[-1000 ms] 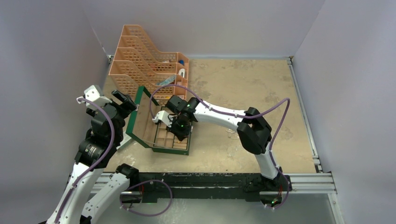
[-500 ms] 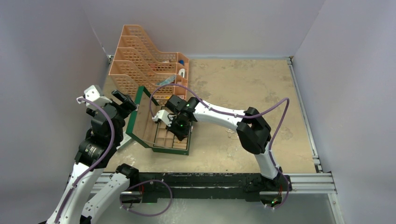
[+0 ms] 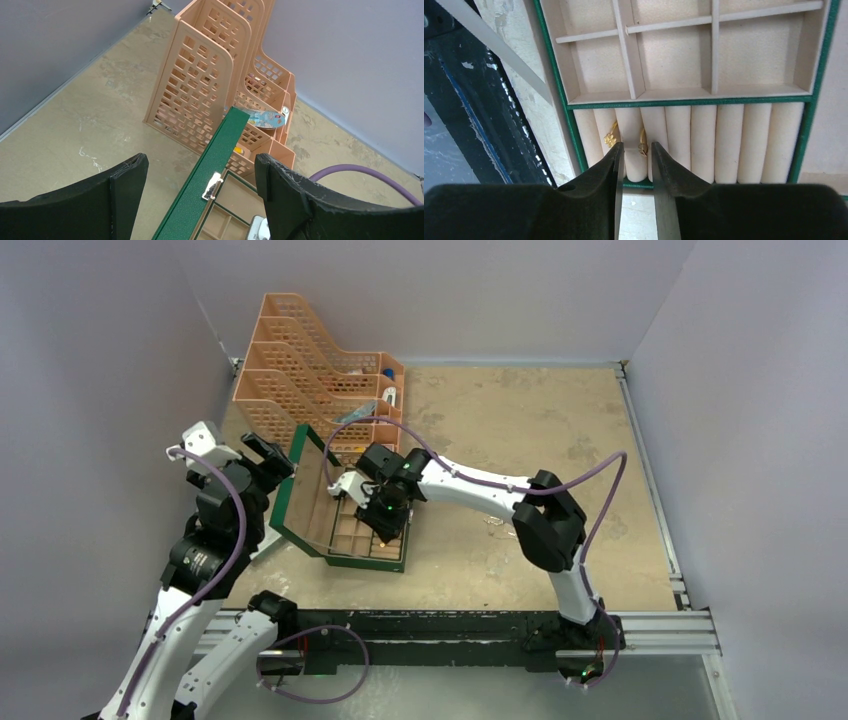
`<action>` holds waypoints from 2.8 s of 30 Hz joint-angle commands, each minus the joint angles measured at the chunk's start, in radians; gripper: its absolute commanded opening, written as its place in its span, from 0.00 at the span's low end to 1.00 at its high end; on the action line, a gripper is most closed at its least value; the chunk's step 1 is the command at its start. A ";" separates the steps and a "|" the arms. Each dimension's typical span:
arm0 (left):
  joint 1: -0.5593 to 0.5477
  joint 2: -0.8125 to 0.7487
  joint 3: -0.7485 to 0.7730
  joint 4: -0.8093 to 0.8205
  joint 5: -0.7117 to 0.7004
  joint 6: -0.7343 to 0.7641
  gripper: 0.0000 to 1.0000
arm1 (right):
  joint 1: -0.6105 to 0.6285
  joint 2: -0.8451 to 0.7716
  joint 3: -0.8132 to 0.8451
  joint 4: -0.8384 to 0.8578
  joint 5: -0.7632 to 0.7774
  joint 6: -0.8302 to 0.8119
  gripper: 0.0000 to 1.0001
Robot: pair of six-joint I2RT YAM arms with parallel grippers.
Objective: Organize the mixed jewelry
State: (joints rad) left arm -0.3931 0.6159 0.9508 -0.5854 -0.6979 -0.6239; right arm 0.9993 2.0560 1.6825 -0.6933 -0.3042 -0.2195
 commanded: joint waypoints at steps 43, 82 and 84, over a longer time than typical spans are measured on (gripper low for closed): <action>0.002 0.356 0.111 0.151 1.081 0.184 0.81 | -0.212 -0.733 -0.792 0.512 0.790 1.060 0.56; 0.002 0.445 0.038 0.228 1.074 0.164 0.72 | -0.396 -0.421 -0.767 0.560 0.719 0.863 0.24; 0.002 0.446 0.038 0.228 1.073 0.164 0.72 | -0.397 -0.409 -0.768 0.564 0.710 0.862 0.21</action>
State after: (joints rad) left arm -0.3931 1.0657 0.9852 -0.4030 0.3847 -0.4534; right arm 0.6075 1.6382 0.8902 -0.1585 0.4232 0.6678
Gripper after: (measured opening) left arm 0.721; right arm 0.235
